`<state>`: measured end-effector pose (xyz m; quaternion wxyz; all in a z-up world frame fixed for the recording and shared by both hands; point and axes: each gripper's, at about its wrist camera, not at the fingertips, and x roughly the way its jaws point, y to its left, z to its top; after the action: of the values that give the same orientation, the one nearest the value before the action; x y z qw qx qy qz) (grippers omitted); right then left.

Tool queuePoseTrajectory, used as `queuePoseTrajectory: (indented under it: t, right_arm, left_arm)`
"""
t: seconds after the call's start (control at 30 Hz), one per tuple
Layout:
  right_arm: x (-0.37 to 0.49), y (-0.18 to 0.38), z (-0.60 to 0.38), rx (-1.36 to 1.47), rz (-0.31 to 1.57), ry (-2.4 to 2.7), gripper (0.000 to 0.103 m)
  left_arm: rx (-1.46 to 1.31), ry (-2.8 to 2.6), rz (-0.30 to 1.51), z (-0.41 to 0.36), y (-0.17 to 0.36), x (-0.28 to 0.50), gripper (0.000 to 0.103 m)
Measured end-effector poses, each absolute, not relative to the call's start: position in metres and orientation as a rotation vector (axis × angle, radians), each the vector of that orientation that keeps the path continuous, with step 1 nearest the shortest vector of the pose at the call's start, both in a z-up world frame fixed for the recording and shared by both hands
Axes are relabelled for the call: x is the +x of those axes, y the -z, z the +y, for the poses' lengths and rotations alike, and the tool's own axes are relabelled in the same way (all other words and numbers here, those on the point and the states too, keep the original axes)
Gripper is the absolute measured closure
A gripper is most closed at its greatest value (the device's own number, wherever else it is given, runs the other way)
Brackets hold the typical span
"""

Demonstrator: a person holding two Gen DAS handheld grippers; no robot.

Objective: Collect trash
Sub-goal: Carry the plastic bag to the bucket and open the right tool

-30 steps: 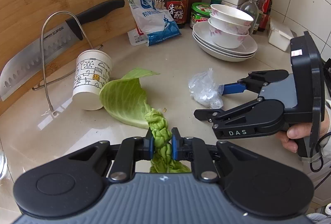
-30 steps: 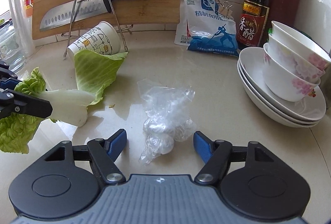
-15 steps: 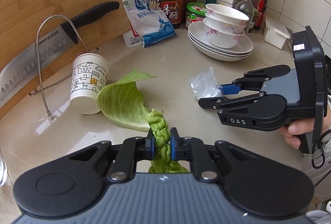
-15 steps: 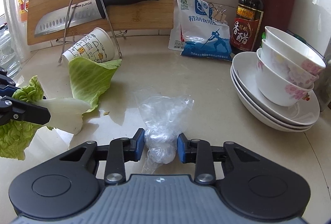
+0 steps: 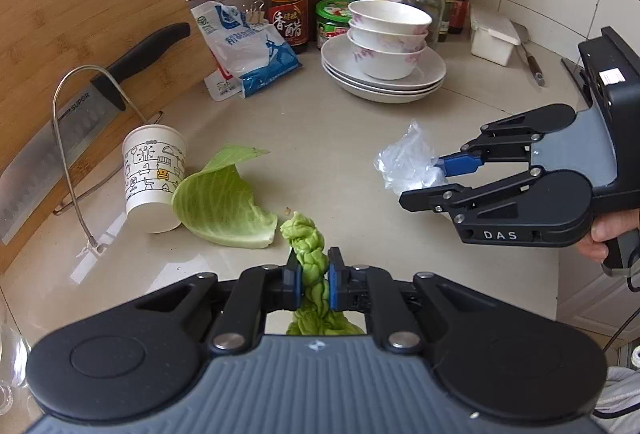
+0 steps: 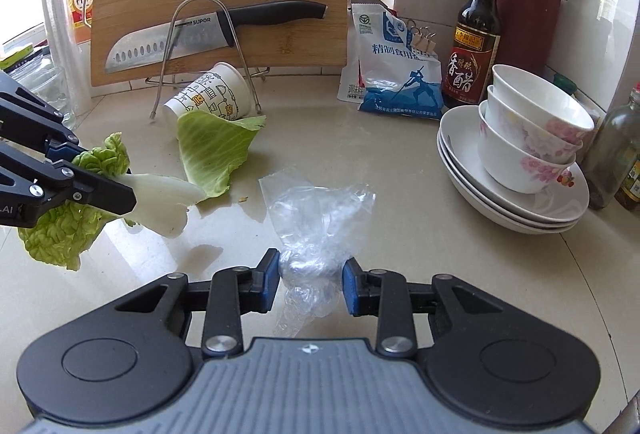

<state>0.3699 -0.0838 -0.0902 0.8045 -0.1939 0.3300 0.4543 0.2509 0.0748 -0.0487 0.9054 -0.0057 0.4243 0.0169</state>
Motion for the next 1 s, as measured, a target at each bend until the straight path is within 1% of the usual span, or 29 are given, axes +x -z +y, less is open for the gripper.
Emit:
queuePoseTrajectory:
  t: [0.5, 0.8, 1.0]
  right_arm:
    - [0.318, 0.068, -0.166, -0.360, 0.745, -0.890, 0.066]
    - [0.282, 0.064, -0.241, -0.274, 0.769, -0.737, 0.066]
    - [0.260, 0.073, -0.291, -0.221, 0.807, -0.607, 0.066]
  left_arm:
    - [0.106, 0.213, 0.867, -0.001, 0.014, 0.229, 0.093]
    - [0.161, 0.385, 0.850, -0.062, 0.010, 0.225, 0.093]
    - [0.185, 0.496, 0.840, -0.103, 0.013, 0.227, 0.093]
